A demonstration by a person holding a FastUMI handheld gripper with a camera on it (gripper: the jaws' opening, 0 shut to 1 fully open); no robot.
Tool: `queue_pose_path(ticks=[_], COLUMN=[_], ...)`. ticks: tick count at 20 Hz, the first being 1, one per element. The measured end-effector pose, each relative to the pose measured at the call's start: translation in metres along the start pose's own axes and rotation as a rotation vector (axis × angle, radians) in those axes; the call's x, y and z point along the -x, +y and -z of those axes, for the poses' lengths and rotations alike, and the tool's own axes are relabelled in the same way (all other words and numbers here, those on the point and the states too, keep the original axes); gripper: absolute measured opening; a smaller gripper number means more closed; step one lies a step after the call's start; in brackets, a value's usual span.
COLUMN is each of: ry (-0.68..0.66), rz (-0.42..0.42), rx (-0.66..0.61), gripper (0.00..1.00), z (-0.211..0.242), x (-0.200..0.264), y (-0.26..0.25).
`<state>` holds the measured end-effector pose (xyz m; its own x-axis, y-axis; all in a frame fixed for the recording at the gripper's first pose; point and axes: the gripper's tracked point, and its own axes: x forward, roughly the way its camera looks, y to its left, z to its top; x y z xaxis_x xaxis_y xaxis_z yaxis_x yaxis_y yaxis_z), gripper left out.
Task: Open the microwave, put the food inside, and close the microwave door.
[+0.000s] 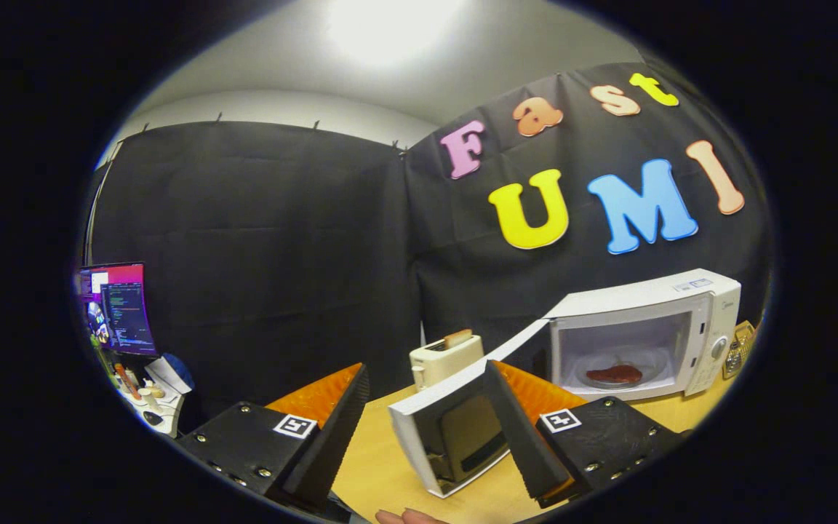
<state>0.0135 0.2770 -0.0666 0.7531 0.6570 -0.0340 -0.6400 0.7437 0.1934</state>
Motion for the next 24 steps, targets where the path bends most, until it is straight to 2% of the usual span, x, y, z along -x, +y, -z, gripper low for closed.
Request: queue_pose_path(ticks=[2,4,9,11,13,14,15,17,20,22,23,24], ry=[0.004,0.033,0.102,0.138,0.163,0.18,0.191,0.186,0.205,0.217,0.219,0.213], rz=[-0.066,-0.097,-0.062,-0.024,0.009,0.003,0.038,0.074,0.143,0.144,0.141,0.152], rx=[0.007,0.009,0.068,0.089,0.125,0.132,0.146,0.17,0.203,0.146,0.12,0.129], gripper=[0.96,0.96,0.85,0.71,0.44,0.4,0.4,0.11,0.11,0.11,0.01,0.01], z=[0.005,0.018,0.066,0.086,0.103,0.113,0.12,0.128,0.134,0.146,0.142,0.14], x=[-0.01,-0.024,-0.063,-0.077,-0.089,-0.093,-0.095,-0.098,-0.088,-0.082,-0.073,-0.068], y=[0.031,0.053,0.068,0.065,0.06,0.06,0.053,0.042,0.017,0.001,-0.001,-0.003])
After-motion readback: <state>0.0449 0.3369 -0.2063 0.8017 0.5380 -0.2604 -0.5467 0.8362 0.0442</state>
